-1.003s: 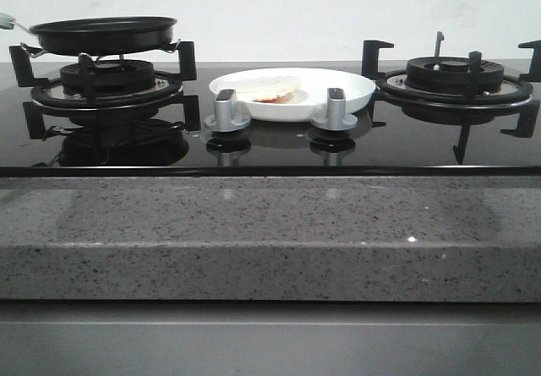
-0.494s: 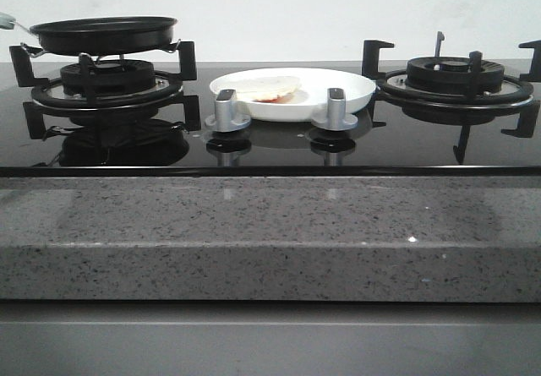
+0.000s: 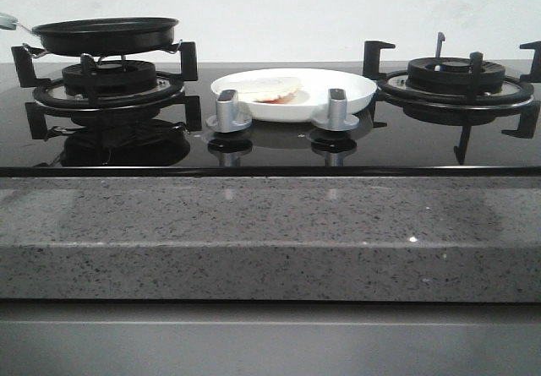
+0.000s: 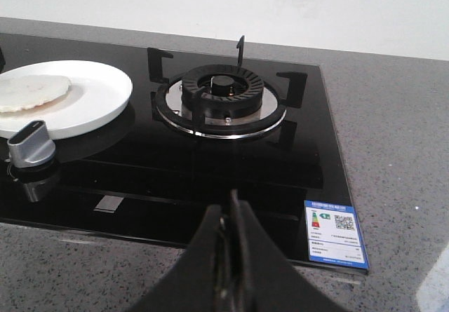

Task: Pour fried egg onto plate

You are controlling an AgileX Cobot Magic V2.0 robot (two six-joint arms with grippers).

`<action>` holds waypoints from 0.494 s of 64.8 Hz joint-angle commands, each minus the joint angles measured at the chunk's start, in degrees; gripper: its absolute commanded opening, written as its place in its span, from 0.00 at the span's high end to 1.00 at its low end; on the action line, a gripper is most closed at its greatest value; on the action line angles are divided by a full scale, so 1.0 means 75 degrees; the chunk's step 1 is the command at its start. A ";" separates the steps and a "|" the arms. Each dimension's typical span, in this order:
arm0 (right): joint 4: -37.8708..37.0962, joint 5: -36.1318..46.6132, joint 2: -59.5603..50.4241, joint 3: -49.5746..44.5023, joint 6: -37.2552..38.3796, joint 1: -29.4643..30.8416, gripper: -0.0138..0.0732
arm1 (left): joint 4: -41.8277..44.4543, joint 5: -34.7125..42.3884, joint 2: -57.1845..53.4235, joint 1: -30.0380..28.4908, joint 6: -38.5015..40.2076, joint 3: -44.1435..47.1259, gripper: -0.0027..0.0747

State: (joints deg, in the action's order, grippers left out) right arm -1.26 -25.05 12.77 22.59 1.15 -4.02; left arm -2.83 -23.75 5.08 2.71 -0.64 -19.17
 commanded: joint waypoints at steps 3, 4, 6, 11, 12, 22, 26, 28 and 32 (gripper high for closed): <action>-0.0043 0.0668 0.0055 0.0198 -0.0013 -0.0005 0.91 | -0.0095 0.0440 -0.0556 -0.0401 0.0039 0.0465 0.99; -0.0043 0.0668 0.0055 0.0198 -0.0013 -0.0005 0.91 | -0.0095 0.0475 -0.0673 -0.0416 0.0039 0.0547 0.99; -0.0043 0.0668 0.0055 0.0198 -0.0013 -0.0005 0.91 | -0.0095 0.0566 -0.0826 -0.0477 0.0039 0.0714 0.99; -0.0043 0.0660 0.0055 0.0198 -0.0013 -0.0006 0.91 | -0.0095 0.0926 -0.0825 -0.0492 0.0039 0.1161 0.99; -0.0043 0.0660 0.0055 0.0198 -0.0013 -0.0006 0.91 | -0.0095 0.0961 -0.0825 -0.0492 0.0039 0.1220 0.99; -0.0043 0.0653 0.0055 0.0198 -0.0013 -0.0006 0.91 | -0.0095 0.1267 -0.0858 -0.0492 0.0039 0.1775 0.99; -0.0043 0.0653 0.0055 0.0198 -0.0013 -0.0006 0.91 | -0.0095 0.1650 -0.0858 -0.0492 0.0039 0.2054 0.99; -0.0043 0.0653 0.0055 0.0198 -0.0013 -0.0006 0.91 | -0.0095 0.1919 -0.0858 -0.0492 0.0039 0.2220 0.99; -0.0043 0.0653 0.0055 0.0198 -0.0013 -0.0006 0.91 | -0.0095 0.2436 -0.0858 -0.0492 0.0039 0.2527 0.99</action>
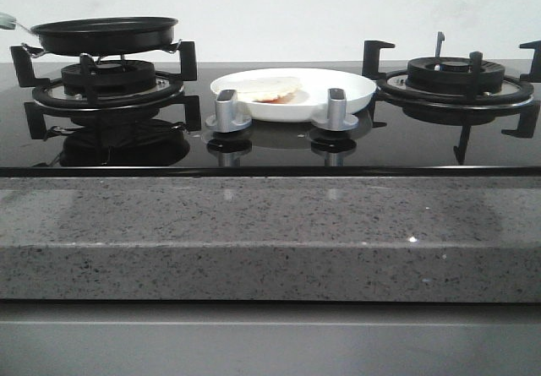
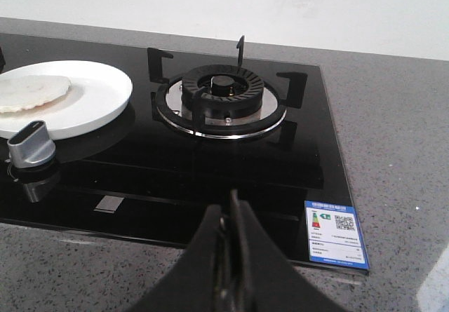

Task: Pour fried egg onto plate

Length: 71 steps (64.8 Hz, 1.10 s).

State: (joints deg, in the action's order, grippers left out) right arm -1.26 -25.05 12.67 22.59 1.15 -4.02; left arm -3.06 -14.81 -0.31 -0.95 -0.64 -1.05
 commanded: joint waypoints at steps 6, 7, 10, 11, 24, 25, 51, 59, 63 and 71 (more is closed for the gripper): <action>-0.0043 0.0653 0.0068 0.0198 -0.0013 -0.0006 0.91 | -0.0064 0.1203 -0.0138 -0.0005 0.0039 0.0206 0.99; -0.0043 0.0653 0.0068 0.0198 -0.0013 -0.0006 0.91 | -0.0064 0.1224 -0.0138 -0.0005 0.0039 0.0206 0.99; -0.0043 0.0653 0.0068 0.0198 -0.0013 -0.0006 0.91 | -0.0064 0.1253 -0.0138 -0.0005 0.0039 0.0221 0.99; -0.0043 0.0653 0.0068 0.0198 -0.0013 -0.0006 0.91 | -0.0064 0.1238 -0.0138 -0.0005 0.0039 0.0221 0.99; -0.0043 0.0653 0.0068 0.0198 -0.0013 -0.0006 0.91 | -0.0064 0.1238 -0.0138 -0.0005 0.0039 0.0221 0.99; -0.0043 0.0653 0.0068 0.0198 -0.0013 -0.0006 0.91 | -0.0064 0.1238 -0.0138 -0.0005 0.0039 0.0221 0.99; -0.0043 0.0653 0.0068 0.0198 -0.0013 -0.0006 0.91 | -0.0064 0.1238 -0.0138 -0.0005 0.0039 0.0221 0.99; -0.0043 0.0653 0.0068 0.0198 -0.0013 -0.0006 0.91 | -0.0064 0.1238 -0.0138 -0.0005 0.0039 0.0221 0.99; -0.0043 0.0653 0.0068 0.0198 -0.0013 -0.0006 0.91 | -0.0064 0.1238 -0.0138 -0.0005 0.0039 0.0221 0.99; -0.0069 0.0669 0.0068 0.0198 -0.0013 -0.0006 0.91 | -0.0064 0.1238 -0.0138 -0.0005 0.0039 0.0221 0.99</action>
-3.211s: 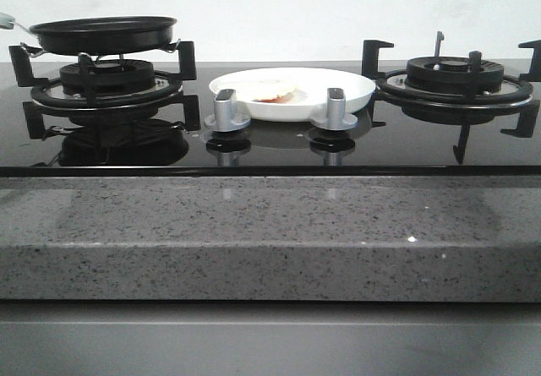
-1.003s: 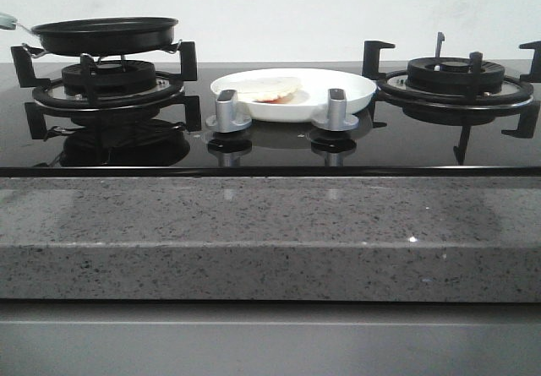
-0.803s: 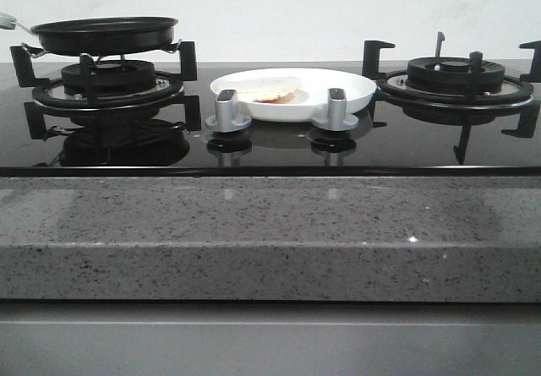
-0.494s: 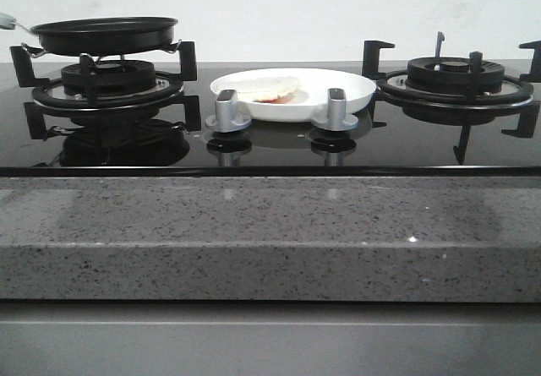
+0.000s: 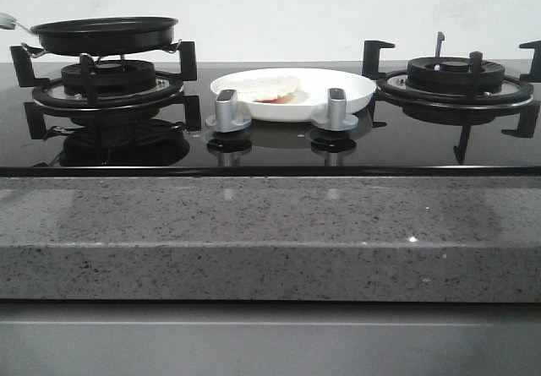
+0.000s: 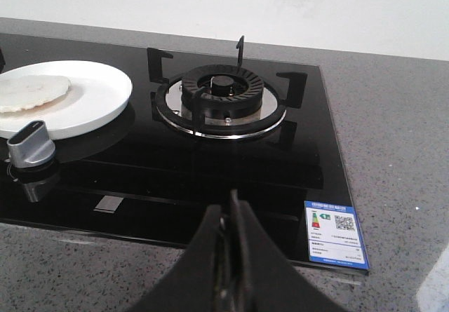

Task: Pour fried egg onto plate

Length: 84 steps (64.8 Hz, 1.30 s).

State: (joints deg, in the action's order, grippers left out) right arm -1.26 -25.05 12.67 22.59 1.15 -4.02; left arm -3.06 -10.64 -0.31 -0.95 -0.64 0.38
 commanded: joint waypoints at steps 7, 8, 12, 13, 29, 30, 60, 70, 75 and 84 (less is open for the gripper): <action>-0.0069 0.0679 0.0068 0.0198 -0.0013 -0.0006 0.91 | -0.0064 0.0681 -0.0138 -0.0005 0.0039 0.0030 0.99; -0.0069 0.0692 0.0068 0.0198 -0.0013 -0.0006 0.91 | -0.0064 0.0681 -0.0138 -0.0005 0.0039 0.0030 0.99; -0.0069 0.0957 0.0027 0.0027 -0.0013 -0.0006 0.91 | -0.0064 0.0681 -0.0138 -0.0005 0.0039 0.0030 0.99; -0.0098 0.1085 -0.0008 -0.0067 -0.0013 -0.0006 0.91 | -0.0064 0.0681 -0.0138 -0.0005 0.0039 0.0030 0.99; -0.0140 0.2351 -0.1101 -0.1874 -0.0013 0.0043 0.91 | -0.0064 0.0681 -0.0138 -0.0005 0.0039 0.0030 0.99; -0.0140 0.2385 -0.1180 -0.1968 -0.0013 0.0043 0.91 | -0.0064 0.0681 -0.0138 -0.0005 0.0039 0.0030 0.99; -0.0133 0.3207 -0.1916 -0.3185 -0.0013 0.0036 0.91 | -0.0064 0.0695 -0.0125 -0.0005 0.0039 0.0030 0.99; -0.0133 0.3207 -0.1916 -0.3185 -0.0013 0.0036 0.91 | -0.0064 0.0695 -0.0125 -0.0005 0.0039 0.0030 0.99; -0.0133 0.3207 -0.1916 -0.3185 -0.0013 0.0036 0.91 | -0.0064 0.0695 -0.0125 -0.0005 0.0039 0.0030 0.99; -0.0133 0.3207 -0.1916 -0.3185 -0.0013 0.0036 0.91 | -0.0064 0.0695 -0.0125 -0.0005 0.0039 0.0030 0.99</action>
